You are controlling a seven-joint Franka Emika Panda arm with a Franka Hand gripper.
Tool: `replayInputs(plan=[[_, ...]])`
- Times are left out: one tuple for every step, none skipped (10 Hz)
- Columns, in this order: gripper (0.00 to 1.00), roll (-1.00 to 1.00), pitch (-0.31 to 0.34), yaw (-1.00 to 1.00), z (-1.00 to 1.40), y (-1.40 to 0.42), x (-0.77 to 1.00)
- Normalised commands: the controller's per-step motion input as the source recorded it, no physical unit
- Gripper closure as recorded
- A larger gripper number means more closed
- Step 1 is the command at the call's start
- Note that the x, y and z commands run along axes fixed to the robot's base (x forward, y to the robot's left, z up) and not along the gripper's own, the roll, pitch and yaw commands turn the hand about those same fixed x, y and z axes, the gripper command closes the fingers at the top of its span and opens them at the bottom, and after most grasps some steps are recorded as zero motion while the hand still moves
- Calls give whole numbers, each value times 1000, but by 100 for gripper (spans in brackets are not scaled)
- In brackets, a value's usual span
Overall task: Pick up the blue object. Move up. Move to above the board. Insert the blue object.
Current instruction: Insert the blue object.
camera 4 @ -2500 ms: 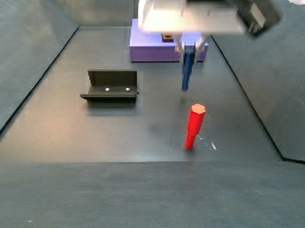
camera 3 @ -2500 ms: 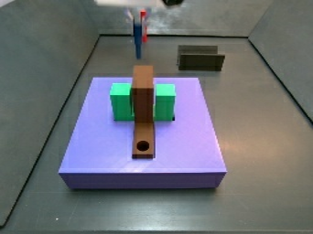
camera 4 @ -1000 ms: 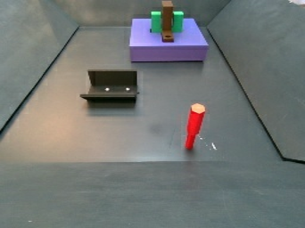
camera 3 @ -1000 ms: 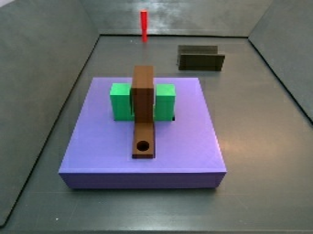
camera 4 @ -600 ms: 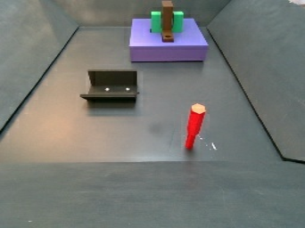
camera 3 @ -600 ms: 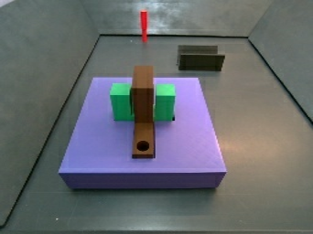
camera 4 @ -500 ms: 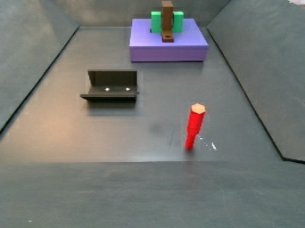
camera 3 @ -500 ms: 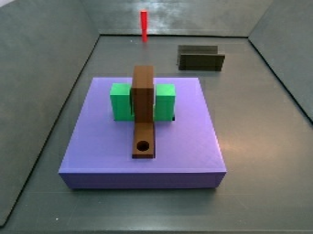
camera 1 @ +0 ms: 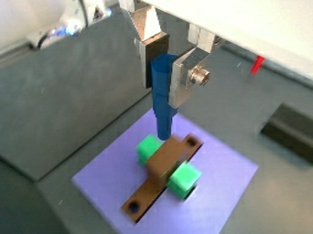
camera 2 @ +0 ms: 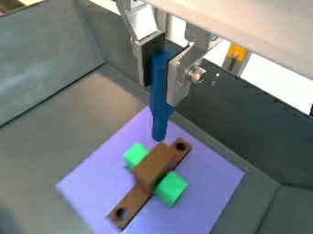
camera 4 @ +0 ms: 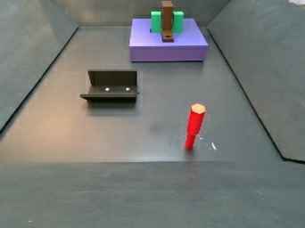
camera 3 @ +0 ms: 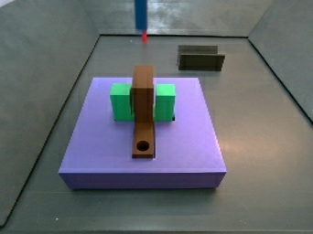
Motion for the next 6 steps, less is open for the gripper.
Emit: replayInputs(plan=[[100, 79, -173, 131, -500, -786, -246], [100, 109, -141, 74, -420, -691, -209], [100, 293, 0, 0, -426, -391, 123], [100, 196, 24, -160, -543, -306, 111], [100, 271, 31, -123, -486, -397, 120], [100, 273, 80, -129, -449, -371, 223]])
